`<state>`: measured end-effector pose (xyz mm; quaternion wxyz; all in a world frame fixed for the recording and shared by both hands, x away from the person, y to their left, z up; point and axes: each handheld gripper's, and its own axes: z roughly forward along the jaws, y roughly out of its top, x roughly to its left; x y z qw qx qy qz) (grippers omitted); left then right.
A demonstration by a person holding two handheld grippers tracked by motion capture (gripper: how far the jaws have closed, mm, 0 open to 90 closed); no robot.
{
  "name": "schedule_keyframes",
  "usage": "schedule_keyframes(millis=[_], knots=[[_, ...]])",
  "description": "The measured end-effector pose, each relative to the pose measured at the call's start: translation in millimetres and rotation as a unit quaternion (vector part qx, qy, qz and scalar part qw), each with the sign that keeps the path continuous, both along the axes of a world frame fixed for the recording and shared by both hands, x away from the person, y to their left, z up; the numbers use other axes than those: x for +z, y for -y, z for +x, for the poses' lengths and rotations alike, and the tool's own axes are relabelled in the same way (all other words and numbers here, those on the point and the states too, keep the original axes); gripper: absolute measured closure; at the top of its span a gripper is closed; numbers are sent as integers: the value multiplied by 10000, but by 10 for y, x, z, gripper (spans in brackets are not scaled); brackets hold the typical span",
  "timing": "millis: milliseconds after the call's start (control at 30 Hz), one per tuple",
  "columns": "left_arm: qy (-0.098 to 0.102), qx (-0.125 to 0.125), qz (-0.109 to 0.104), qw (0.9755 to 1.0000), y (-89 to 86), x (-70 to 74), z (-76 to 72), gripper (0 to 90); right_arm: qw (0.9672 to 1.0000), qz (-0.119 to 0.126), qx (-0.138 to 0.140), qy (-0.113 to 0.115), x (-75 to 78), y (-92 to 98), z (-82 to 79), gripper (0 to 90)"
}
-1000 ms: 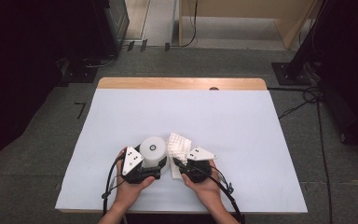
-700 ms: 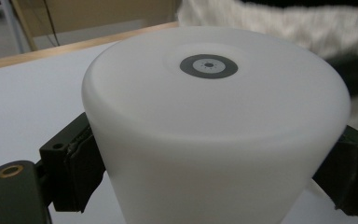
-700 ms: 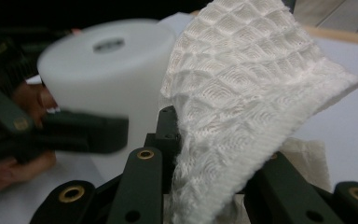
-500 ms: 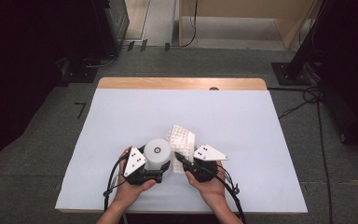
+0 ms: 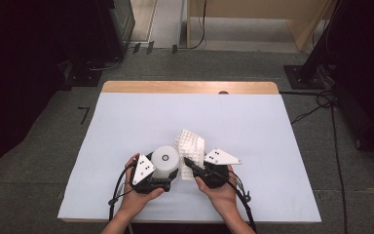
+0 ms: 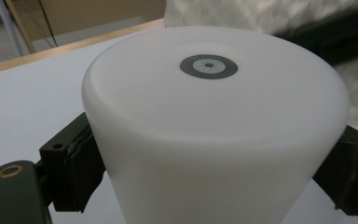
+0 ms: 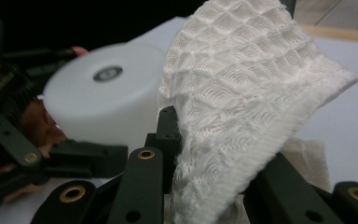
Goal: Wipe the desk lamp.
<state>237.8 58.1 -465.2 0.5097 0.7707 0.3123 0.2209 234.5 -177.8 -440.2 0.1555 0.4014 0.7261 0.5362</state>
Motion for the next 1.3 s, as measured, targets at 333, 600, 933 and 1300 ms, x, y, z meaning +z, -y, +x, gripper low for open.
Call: schedule_keyframes(millis=[333,600,933,1300], knots=[[277,-58,-332,9990,-77,118,-52,89,9977,-457,32,-505,-314,-142,83,740],[283,-65,-270,9992,-28,70,-65,89,9999,-20,76,118,44,-37,-23,737],[422,5,-304,9986,-62,76,-62,88,9988,-343,2,-355,-255,-99,80,740],[186,319,-262,9990,-130,-96,56,86,9992,-217,-212,-272,-206,41,124,739]])
